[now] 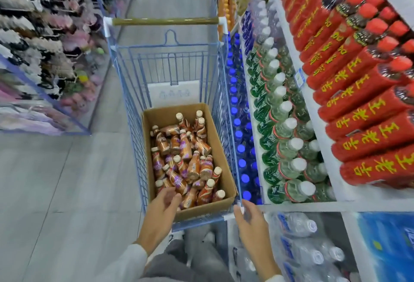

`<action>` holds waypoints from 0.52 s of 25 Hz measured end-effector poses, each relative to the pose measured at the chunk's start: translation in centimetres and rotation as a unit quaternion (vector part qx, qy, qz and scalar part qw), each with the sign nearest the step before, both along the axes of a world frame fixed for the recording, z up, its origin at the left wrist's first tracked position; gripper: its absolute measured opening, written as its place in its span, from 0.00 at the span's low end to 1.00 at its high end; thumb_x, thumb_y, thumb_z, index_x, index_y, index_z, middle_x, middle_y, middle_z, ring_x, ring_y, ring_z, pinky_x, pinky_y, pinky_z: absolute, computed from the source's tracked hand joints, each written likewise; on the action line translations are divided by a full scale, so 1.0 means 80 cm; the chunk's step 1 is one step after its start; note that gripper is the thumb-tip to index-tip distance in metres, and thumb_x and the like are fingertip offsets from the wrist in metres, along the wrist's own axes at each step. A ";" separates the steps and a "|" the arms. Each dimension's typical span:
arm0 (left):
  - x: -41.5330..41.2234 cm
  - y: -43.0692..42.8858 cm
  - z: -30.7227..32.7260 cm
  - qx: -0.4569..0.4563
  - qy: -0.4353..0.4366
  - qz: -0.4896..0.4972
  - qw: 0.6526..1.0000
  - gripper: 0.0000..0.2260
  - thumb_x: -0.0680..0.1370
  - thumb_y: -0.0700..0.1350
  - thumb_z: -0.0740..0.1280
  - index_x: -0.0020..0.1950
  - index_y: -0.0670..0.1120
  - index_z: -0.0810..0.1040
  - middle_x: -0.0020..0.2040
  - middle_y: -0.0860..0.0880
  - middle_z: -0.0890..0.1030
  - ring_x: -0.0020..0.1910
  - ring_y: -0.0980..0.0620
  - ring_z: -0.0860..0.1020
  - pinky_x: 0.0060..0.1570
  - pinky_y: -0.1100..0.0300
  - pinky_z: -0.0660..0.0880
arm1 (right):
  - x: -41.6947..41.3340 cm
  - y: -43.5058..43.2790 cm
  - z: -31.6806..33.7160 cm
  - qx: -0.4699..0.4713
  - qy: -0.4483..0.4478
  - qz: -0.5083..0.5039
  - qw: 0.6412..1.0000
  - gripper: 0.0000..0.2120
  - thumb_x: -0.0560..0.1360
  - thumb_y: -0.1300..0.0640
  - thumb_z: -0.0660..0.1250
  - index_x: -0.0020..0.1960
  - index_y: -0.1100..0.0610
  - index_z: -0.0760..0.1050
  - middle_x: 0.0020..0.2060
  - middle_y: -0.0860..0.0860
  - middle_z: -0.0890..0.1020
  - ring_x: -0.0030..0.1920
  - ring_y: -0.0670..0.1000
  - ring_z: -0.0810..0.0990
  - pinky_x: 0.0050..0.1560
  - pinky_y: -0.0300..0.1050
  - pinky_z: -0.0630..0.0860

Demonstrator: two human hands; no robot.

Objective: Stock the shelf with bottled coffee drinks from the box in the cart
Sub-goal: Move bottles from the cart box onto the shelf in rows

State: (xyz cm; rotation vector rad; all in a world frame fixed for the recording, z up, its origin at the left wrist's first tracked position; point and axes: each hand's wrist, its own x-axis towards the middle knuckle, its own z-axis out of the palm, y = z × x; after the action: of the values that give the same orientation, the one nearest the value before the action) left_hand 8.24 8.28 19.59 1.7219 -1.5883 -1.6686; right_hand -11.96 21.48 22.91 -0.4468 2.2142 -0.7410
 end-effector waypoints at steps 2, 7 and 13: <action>-0.013 -0.014 -0.011 0.022 0.004 0.024 0.999 0.09 0.83 0.53 0.67 0.63 0.56 0.77 0.55 0.62 0.80 0.55 0.64 0.78 0.53 0.66 0.75 | -0.006 -0.019 -0.008 0.021 -0.014 0.028 0.999 0.20 0.81 0.43 0.64 0.71 0.49 0.74 0.67 0.47 0.78 0.67 0.49 0.74 0.68 0.48 0.71; -0.098 -0.072 -0.055 0.117 0.027 0.100 0.988 0.10 0.82 0.56 0.67 0.60 0.55 0.79 0.58 0.53 0.83 0.58 0.54 0.80 0.62 0.54 0.76 | -0.028 -0.072 -0.027 0.050 -0.053 0.068 0.995 0.20 0.80 0.41 0.65 0.70 0.46 0.73 0.66 0.44 0.78 0.66 0.46 0.75 0.67 0.46 0.71; -0.237 -0.191 -0.159 0.280 0.109 0.256 0.919 0.12 0.83 0.53 0.64 0.61 0.47 0.78 0.48 0.46 0.81 0.49 0.47 0.79 0.56 0.52 0.76 | -0.065 -0.139 -0.050 0.067 -0.107 0.080 0.989 0.21 0.80 0.43 0.67 0.71 0.46 0.73 0.67 0.42 0.77 0.66 0.43 0.75 0.68 0.41 0.71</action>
State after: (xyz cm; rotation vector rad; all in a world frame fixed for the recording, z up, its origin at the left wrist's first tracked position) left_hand -10.69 -6.98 6.83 1.8819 -0.5013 -2.0329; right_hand -17.17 10.39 18.90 -0.4504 1.9867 -0.5263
